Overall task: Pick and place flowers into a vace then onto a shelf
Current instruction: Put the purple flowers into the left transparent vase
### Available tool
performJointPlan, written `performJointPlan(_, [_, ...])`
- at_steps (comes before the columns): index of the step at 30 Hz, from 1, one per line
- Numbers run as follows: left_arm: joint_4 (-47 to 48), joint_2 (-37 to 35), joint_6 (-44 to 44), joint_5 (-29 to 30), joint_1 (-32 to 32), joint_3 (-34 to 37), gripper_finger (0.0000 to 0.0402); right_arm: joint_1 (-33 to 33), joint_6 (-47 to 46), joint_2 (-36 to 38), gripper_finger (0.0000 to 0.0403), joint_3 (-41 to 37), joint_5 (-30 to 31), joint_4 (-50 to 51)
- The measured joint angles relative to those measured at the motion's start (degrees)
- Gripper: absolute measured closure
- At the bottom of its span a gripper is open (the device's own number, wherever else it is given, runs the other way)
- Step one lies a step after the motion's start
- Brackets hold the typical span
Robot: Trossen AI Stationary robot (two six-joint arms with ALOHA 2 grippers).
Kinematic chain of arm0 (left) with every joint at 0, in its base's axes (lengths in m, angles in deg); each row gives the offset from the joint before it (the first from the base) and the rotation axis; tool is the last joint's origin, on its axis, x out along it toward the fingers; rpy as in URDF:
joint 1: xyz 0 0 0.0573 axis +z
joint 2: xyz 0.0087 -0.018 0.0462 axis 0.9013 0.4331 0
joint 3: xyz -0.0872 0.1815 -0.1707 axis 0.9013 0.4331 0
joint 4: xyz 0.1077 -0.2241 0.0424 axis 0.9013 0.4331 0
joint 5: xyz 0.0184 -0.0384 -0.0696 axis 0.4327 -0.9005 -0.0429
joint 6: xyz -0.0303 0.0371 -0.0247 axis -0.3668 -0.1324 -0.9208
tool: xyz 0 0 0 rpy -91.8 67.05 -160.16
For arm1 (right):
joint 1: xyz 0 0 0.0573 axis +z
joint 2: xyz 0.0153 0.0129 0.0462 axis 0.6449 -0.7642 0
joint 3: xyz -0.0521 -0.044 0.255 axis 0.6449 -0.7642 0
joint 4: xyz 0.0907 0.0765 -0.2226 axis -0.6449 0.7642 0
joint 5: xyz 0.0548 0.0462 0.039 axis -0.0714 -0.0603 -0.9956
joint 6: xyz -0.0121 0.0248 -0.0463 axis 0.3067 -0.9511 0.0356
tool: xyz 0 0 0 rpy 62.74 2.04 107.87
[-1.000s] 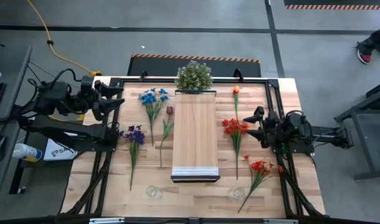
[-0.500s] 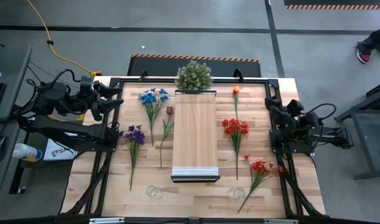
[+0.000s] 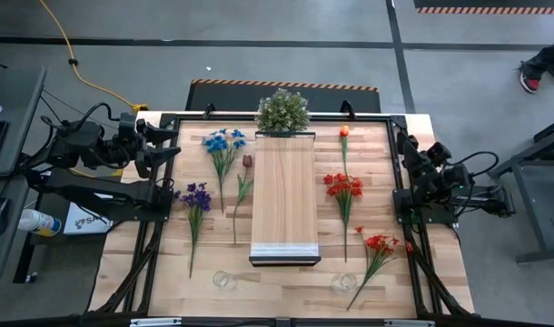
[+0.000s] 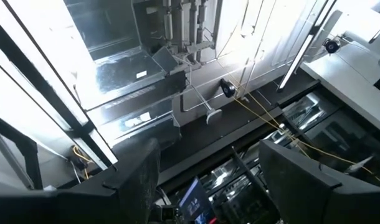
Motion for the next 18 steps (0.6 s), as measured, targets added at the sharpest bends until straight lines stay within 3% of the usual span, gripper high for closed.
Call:
performJointPlan(7, [0.0, 0.0, 0.0, 0.1, 0.0, 0.0, 0.0023, 0.0, 0.1, 0.0, 0.0141, 0.0, -2.7, -5.1])
performJointPlan(11, [-0.1, 0.0, 0.8, 3.7, 0.0, 0.0, 0.0023, 0.0, 2.3, 0.0, 0.0141, 2.3, -3.8, -4.6])
performJointPlan(14, [-0.1, 0.0, 2.9, 7.1, 0.0, 0.0, 0.0023, 0.0, 5.0, 0.0, 0.0141, 7.6, -6.0, 2.1])
performJointPlan(18, [0.0, 0.0, 3.3, 10.6, 0.0, 0.0, 0.0023, 0.0, 8.1, -0.9, 0.0141, 18.1, -7.2, 19.1])
